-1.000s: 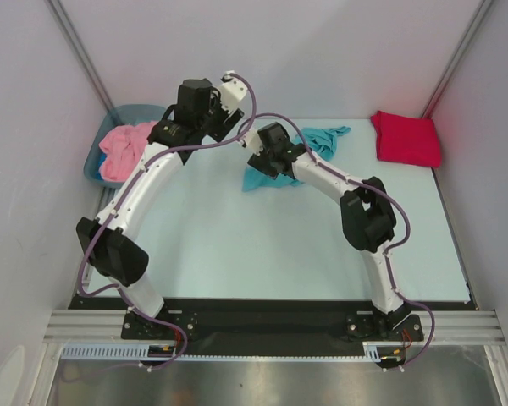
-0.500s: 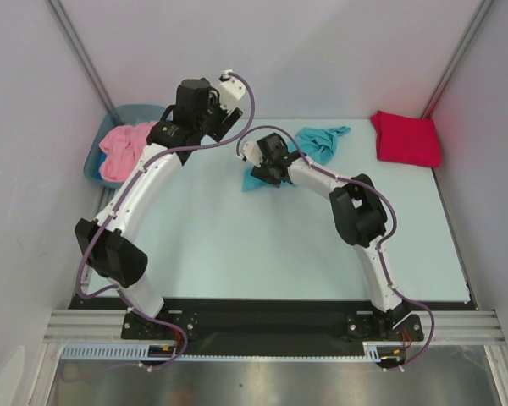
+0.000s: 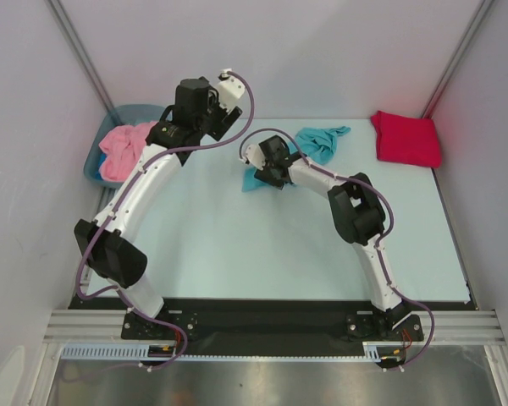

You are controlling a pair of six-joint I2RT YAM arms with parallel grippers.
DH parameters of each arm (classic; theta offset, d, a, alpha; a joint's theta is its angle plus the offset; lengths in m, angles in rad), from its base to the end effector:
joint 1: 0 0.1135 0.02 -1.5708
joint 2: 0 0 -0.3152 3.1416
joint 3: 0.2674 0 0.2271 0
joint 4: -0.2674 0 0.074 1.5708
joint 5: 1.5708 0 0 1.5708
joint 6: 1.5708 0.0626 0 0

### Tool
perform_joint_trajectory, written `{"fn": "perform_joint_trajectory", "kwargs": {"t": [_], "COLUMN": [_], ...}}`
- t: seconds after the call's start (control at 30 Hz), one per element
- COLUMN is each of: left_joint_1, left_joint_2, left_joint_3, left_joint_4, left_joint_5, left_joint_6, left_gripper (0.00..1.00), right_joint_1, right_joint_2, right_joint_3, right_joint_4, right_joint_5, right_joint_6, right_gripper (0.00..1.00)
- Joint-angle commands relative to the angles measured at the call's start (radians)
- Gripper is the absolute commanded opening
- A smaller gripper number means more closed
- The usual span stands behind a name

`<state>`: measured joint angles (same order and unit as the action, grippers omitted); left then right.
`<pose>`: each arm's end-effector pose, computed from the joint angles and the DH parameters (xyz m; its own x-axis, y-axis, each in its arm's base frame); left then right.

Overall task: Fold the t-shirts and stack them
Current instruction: Flatten the tshirt out

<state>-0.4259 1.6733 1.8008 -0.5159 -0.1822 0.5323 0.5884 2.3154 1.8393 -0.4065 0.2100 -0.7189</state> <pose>0.3574 -0.1497 0.4631 -0.1685 0.6245 -0.7626 0.3935 0.7520 0.5288 0.4578 0.2898 0.1938 -0.1986 -0.9068 -0.3719 -0.7487 0.3852 -0.5395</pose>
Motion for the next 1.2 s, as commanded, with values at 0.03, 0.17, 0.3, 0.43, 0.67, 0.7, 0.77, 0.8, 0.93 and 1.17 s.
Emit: {"fn": "perform_joint_trajectory", "kwargs": {"t": [0.03,0.17,0.3,0.43,0.67,0.7,0.77,0.8,0.93,1.17], "left_joint_1": [0.009,0.009,0.009,0.010,0.010,0.010,0.010,0.010,0.010,0.010], "left_joint_2": [-0.050,-0.049,-0.050,-0.046,-0.038,-0.034,-0.024,-0.020,0.003,0.034], "left_joint_3": [0.014,0.017,0.019,0.017,0.012,0.015,0.015,0.019,0.037,0.072], "left_joint_4": [0.048,0.048,0.054,0.056,0.056,0.057,0.057,0.057,0.062,0.071], "left_joint_5": [-0.016,-0.016,-0.023,-0.020,-0.008,-0.005,0.001,0.006,0.020,0.033], "left_joint_6": [0.009,0.009,0.012,0.017,0.020,0.021,0.018,0.018,0.015,0.031], "left_gripper": [0.80,0.80,0.80,0.80,0.80,0.80,0.80,0.80,0.80,0.80], "right_joint_1": [-0.013,-0.021,-0.025,-0.018,-0.010,-0.012,-0.015,-0.013,-0.019,-0.099], "right_joint_2": [0.015,0.021,0.018,-0.002,-0.152,-0.180,-0.260,-0.284,-0.419,-0.626], "right_joint_3": [0.014,0.014,0.014,0.034,0.040,0.038,0.032,0.020,-0.005,-0.210], "right_joint_4": [-0.011,-0.028,-0.037,-0.054,-0.144,-0.159,-0.204,-0.213,-0.305,-0.445], "right_joint_5": [-0.009,-0.021,-0.024,0.003,0.058,0.058,0.063,0.071,0.100,0.106], "right_joint_6": [0.003,0.006,0.009,0.015,0.019,0.021,0.015,0.006,-0.013,-0.040], "right_gripper": [0.63,0.31,0.09,0.00,0.00,0.00,0.00,0.00,0.00,0.00]}}
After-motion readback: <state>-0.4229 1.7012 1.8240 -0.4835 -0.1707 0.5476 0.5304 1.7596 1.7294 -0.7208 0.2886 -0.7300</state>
